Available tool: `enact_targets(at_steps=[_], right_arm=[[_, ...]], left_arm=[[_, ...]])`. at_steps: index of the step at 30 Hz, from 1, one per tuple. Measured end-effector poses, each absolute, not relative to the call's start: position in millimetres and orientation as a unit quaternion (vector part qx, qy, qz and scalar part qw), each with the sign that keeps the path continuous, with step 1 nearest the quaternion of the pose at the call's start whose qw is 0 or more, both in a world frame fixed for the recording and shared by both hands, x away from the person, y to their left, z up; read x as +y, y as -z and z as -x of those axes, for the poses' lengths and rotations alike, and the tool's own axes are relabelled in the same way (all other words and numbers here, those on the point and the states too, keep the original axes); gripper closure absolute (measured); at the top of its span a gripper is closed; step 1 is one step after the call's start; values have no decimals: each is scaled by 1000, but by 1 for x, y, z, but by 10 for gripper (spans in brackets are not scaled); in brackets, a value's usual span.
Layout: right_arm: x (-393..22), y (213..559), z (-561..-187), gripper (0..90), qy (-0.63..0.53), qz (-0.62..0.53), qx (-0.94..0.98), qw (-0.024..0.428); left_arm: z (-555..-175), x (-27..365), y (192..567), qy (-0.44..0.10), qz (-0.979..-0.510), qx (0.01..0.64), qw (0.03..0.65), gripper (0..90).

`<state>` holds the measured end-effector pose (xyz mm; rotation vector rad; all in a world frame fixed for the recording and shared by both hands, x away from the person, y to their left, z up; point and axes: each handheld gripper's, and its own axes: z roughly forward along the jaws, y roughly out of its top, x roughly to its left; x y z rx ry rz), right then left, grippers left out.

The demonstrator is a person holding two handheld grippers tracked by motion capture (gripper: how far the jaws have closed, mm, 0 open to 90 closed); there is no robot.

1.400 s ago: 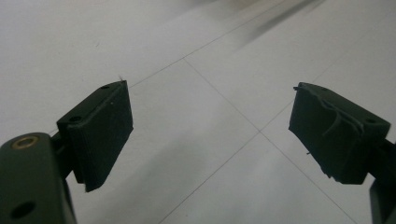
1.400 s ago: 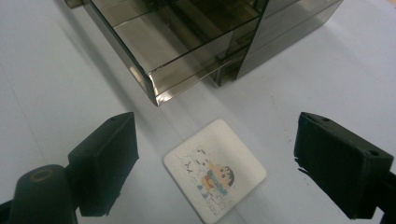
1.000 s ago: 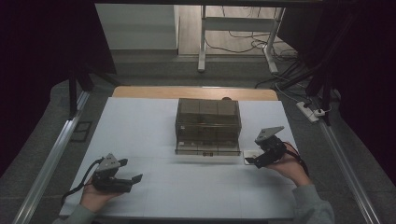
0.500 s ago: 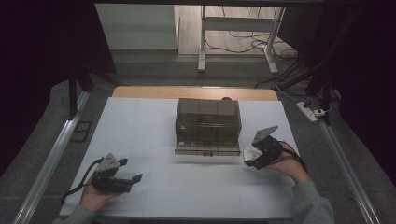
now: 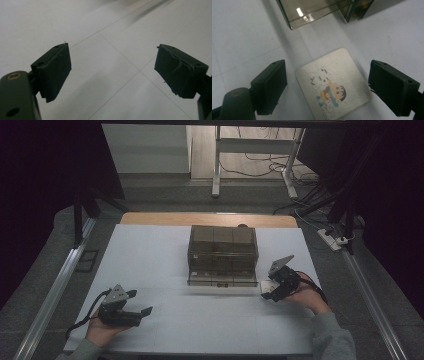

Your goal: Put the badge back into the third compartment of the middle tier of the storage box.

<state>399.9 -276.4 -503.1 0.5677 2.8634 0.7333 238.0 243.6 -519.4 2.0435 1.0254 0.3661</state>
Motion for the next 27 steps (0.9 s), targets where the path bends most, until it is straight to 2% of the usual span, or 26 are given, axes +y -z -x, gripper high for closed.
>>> enact_targets(at_steps=[13, 16, 18, 27], right_arm=[[-278, 507, -399, 194, -234, -175, 954, 65], [-278, 506, -399, 237, -233, -174, 954, 65], [-278, 505, -398, 318, -234, -172, 955, 65], [-277, 504, -398, 328, -231, -177, 954, 69]], left_arm=[[-238, 243, 520, -146, -810, 405, 400, 134], [-238, 243, 520, -146, -810, 404, 399, 135], [-238, 243, 520, -145, -810, 404, 400, 135], [-237, 243, 520, -147, -810, 404, 399, 136]])
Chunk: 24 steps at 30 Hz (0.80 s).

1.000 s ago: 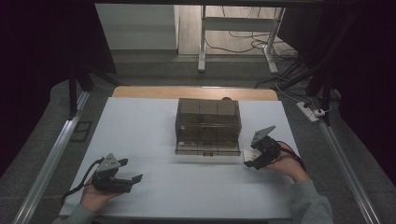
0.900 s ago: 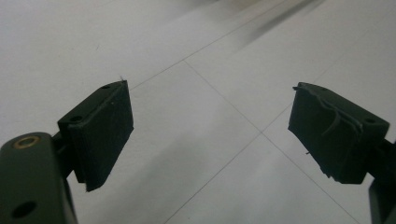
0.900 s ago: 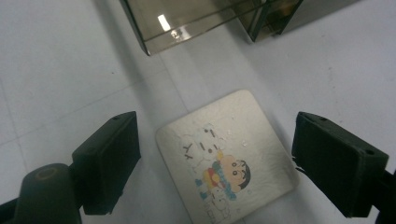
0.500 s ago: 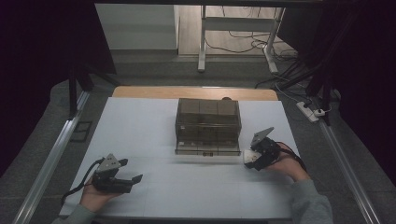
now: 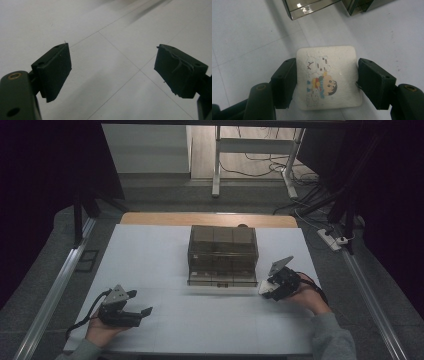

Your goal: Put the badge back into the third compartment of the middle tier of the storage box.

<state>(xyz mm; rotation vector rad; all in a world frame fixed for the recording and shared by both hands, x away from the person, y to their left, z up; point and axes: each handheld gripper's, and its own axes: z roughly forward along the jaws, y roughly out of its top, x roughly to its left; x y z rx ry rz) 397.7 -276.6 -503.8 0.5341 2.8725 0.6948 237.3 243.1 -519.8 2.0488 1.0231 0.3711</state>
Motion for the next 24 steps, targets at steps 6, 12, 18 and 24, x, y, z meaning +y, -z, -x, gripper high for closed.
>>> enact_targets(at_steps=[6, 12, 18, 24], right_arm=[[-274, 502, -396, 329, -225, -176, 955, 81], [-281, 499, -397, 330, -234, -191, 950, 85], [-288, 490, -397, 330, -264, -200, 939, 92], [-295, 485, -396, 330, -285, -209, 930, 98]], left_arm=[[-237, 243, 519, -145, -809, 404, 401, 136], [-237, 243, 519, -145, -810, 404, 400, 136], [-237, 243, 520, -145, -810, 404, 400, 136], [-237, 243, 520, -145, -810, 404, 400, 136]])
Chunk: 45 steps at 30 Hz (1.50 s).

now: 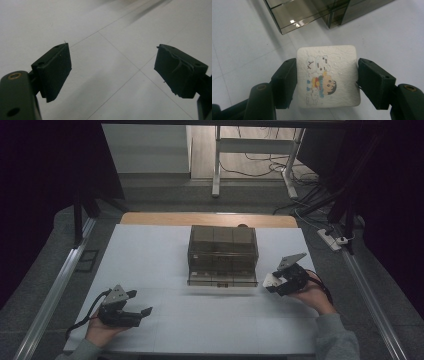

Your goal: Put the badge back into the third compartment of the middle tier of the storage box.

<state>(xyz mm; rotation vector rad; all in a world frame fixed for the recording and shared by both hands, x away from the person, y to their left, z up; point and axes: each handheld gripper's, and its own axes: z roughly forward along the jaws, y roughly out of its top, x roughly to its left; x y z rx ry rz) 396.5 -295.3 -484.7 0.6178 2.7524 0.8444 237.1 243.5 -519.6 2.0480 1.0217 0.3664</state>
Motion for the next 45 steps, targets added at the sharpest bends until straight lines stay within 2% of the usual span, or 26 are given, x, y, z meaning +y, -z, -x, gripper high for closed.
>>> enact_targets(at_steps=[23, 45], right_arm=[[-303, 464, -392, 330, -383, -236, 887, 103], [-290, 447, -382, 330, -429, -218, 869, 117]], left_arm=[[-237, 244, 519, -148, -810, 403, 400, 136], [-236, 244, 519, -149, -808, 404, 402, 136]])
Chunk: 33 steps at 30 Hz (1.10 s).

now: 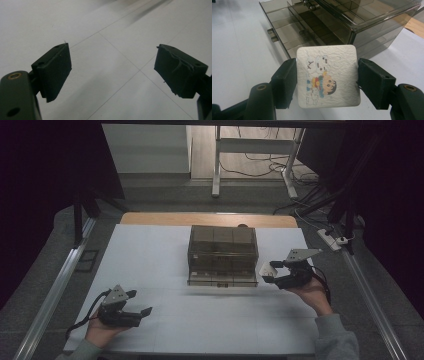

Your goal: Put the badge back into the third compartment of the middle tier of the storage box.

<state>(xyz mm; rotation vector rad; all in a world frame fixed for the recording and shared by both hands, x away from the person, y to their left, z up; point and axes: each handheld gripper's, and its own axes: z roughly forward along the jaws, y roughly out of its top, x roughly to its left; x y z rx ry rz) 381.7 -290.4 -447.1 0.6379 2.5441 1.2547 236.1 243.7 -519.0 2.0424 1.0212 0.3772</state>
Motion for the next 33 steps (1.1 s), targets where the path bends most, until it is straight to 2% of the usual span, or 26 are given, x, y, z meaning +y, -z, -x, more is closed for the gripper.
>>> enact_targets(at_steps=[33], right_arm=[[-261, 439, -374, 330, -439, -184, 872, 114]], left_arm=[[-236, 243, 519, -148, -808, 405, 401, 139]])
